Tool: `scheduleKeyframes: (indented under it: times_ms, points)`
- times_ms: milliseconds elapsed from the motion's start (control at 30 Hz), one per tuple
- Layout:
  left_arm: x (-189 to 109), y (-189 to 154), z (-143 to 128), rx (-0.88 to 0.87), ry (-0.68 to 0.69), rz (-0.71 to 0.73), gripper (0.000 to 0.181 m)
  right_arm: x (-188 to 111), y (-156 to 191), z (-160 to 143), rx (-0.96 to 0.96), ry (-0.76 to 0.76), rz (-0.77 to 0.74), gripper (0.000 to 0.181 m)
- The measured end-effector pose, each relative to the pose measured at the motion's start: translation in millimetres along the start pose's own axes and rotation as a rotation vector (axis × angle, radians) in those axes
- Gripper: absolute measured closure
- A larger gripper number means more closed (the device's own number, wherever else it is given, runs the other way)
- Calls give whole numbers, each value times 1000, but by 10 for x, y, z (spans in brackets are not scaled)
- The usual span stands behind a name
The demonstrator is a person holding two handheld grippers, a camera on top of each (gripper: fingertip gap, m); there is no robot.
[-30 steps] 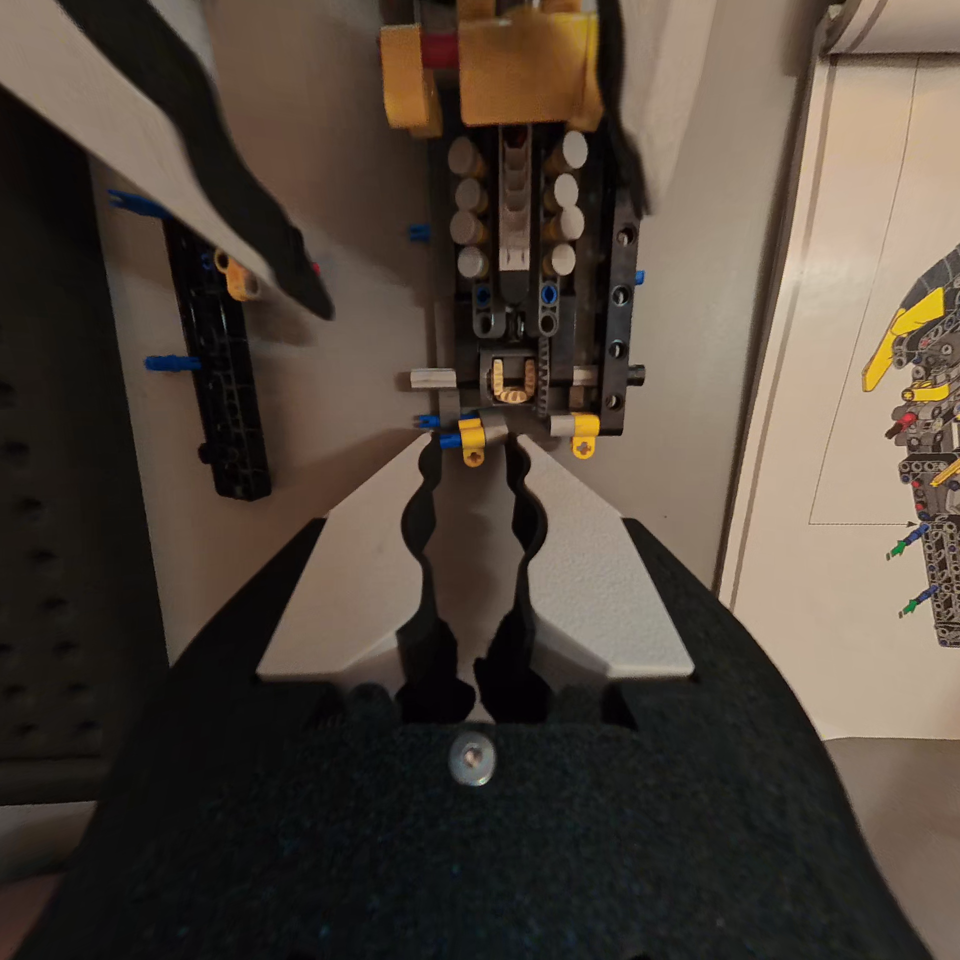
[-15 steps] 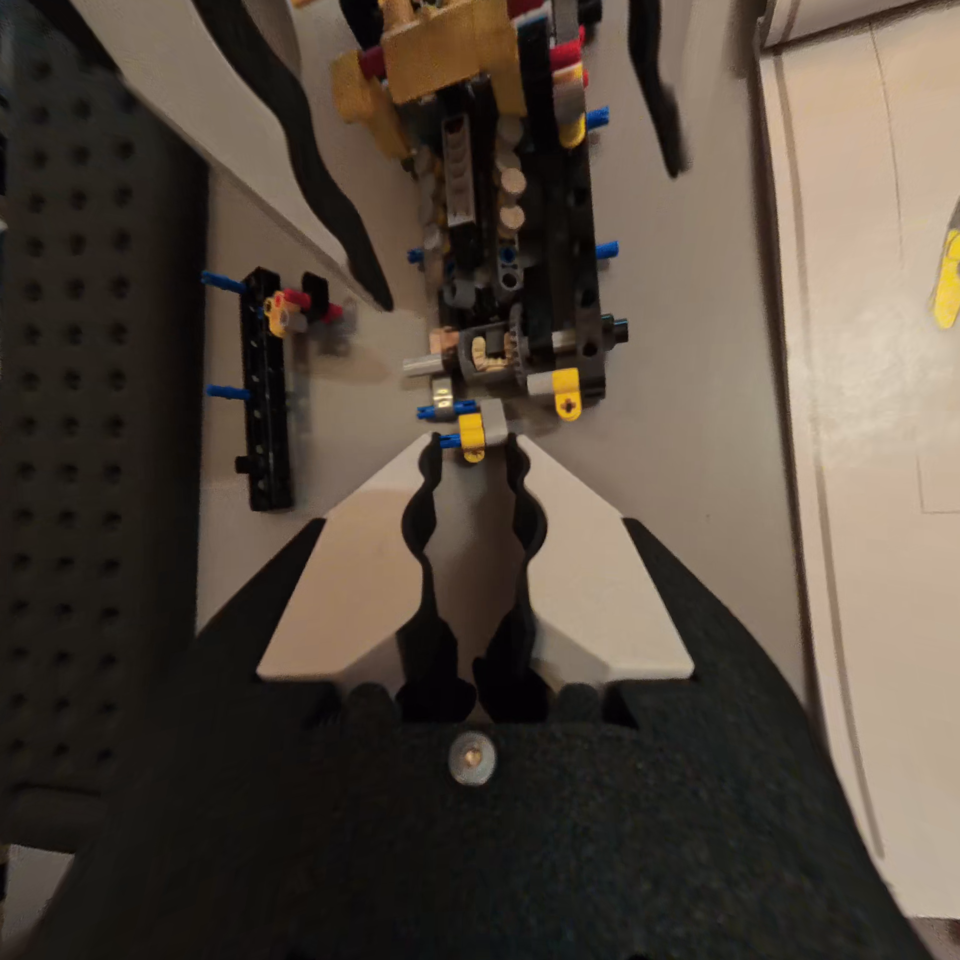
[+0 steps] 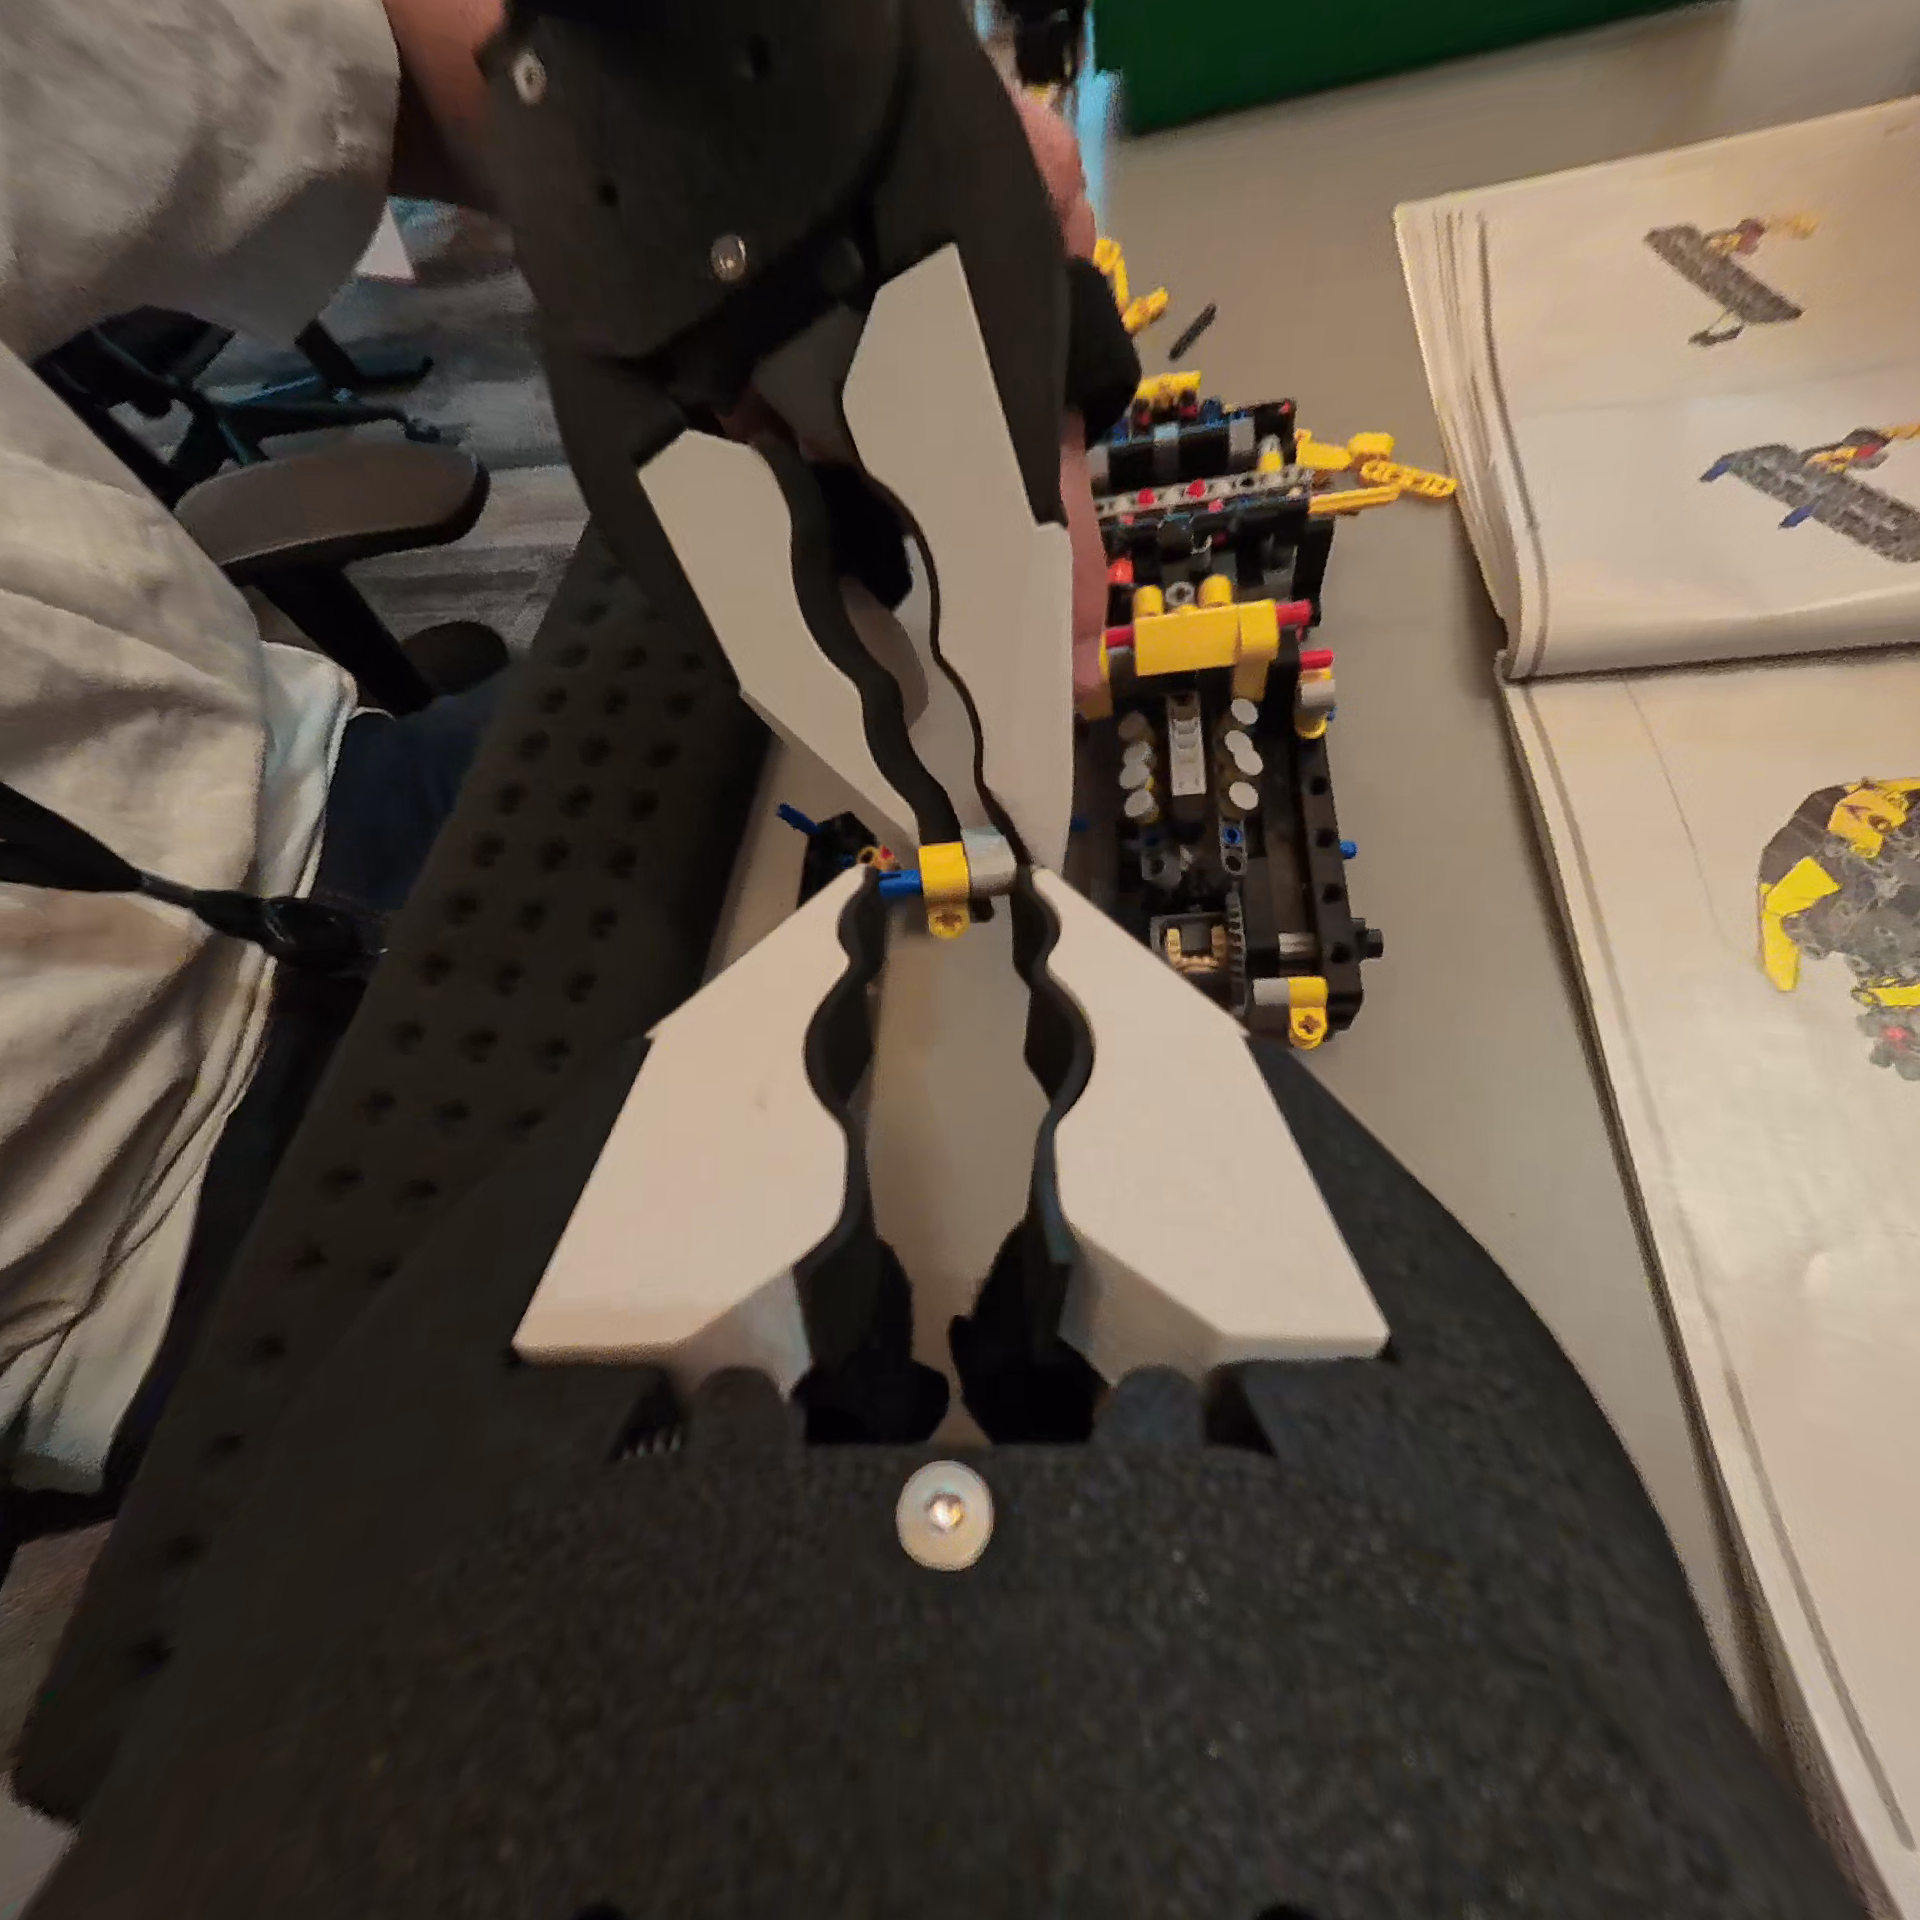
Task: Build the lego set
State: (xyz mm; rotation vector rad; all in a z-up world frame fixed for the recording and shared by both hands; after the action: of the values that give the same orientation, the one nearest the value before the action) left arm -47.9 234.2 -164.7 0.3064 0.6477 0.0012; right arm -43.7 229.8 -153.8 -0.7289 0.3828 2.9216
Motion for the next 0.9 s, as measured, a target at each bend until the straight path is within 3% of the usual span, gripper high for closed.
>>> scheduleKeyframes:
  times_ms: [133, 233, 333, 433, 467, 567, 667, 733, 800, 833, 900]
  points:
    - [-38, 124, 114, 57, -124, 190, 172, -98, 1, 148, 7, -206, -48, 154]
    - [-65, 242, 130, 118, -159, 374, 172, -255, -92, 222, 159, -383, -81, 148]
    - [-50, 278, 152, 240, -151, 495, 172, -283, -121, 212, 418, -475, -51, 148]
    - [-50, 325, 193, 363, -131, 543, 172, -200, -151, 143, 480, -474, -152, 155]
    - [-36, 327, 199, 374, -125, 533, 172, -192, -156, 158, 466, -483, -204, 163]
    - [23, 359, 161, 450, -78, 487, 172, -192, -225, 147, 416, -448, -400, 167]
    - [44, 344, 92, 491, -37, 414, 172, -147, -245, 116, 486, -398, -460, 167]
    - [78, 279, -48, 432, 25, 319, 171, -148, -249, 72, 556, -387, -515, 167]
    - [54, 266, -274, 317, 129, 235, 147, -182, -225, -23, 634, -351, -589, 168]
    - [6, 266, -376, 261, 176, 188, 147, -198, -197, -83, 667, -316, -626, 167]
    - [-148, 273, -398, 139, 160, 102, 145, -182, -146, -213, 723, -223, -683, 167]
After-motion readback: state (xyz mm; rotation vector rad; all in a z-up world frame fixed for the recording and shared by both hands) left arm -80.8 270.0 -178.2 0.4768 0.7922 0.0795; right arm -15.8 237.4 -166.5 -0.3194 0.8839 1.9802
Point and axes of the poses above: each gripper's, where its closed fingertips meet, x out along the fingers, z out of its top, y = z × x across the jaws, the point moved 1 cm from there along -x, back along the fingers, and after that the axes turned 2 degrees about -y, right-handed, at the moved point
